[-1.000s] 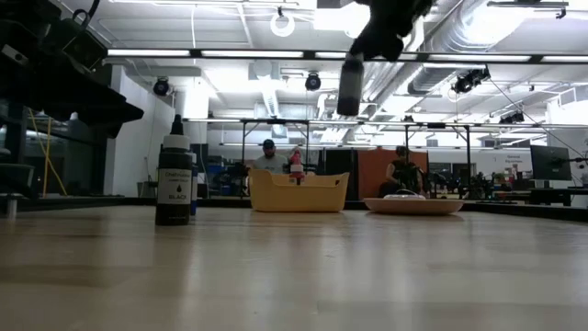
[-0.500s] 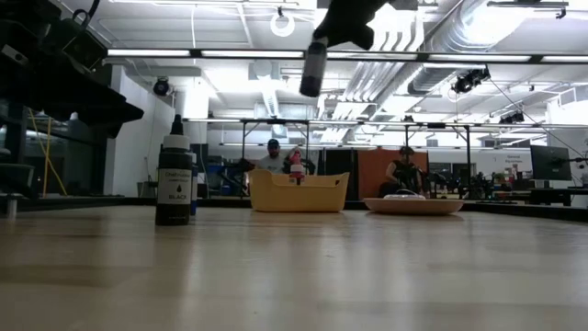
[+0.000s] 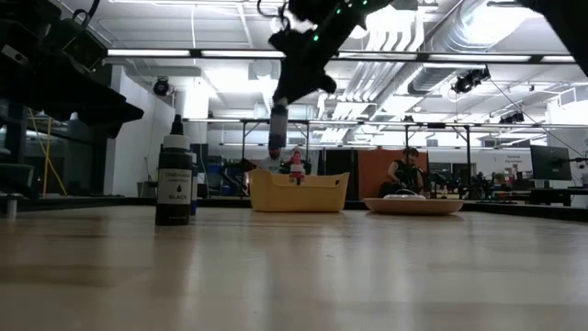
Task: Pick & Place food coloring
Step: Put the big violet food coloring bottle into the yellow bin
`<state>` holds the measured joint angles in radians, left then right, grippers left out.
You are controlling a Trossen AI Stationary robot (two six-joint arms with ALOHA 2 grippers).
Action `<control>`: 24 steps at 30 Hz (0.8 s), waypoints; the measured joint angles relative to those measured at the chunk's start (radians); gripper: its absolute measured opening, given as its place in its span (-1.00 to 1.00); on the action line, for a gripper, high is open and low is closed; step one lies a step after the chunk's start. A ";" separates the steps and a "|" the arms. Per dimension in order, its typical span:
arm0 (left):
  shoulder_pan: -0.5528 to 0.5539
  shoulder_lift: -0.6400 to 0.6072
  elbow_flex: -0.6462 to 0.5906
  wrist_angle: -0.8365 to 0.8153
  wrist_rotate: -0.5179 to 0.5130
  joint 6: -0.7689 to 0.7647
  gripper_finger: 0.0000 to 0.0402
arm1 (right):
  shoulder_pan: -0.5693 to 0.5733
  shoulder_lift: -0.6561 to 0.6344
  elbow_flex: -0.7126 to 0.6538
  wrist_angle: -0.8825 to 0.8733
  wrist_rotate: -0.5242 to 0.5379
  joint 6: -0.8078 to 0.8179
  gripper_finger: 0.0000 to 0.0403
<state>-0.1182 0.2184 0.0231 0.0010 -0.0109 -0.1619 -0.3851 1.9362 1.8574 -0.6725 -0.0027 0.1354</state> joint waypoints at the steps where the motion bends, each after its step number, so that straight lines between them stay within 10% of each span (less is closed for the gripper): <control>1: 0.000 0.000 0.000 0.000 0.000 0.000 -0.19 | -0.005 0.017 0.010 0.001 0.011 0.010 -0.46; 24: 0.000 0.000 0.000 0.000 0.000 0.000 -0.19 | -0.035 0.179 0.027 0.056 0.142 0.220 -0.46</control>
<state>-0.1182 0.2184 0.0231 0.0010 -0.0109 -0.1619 -0.4205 2.1155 1.8839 -0.6167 0.1398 0.3551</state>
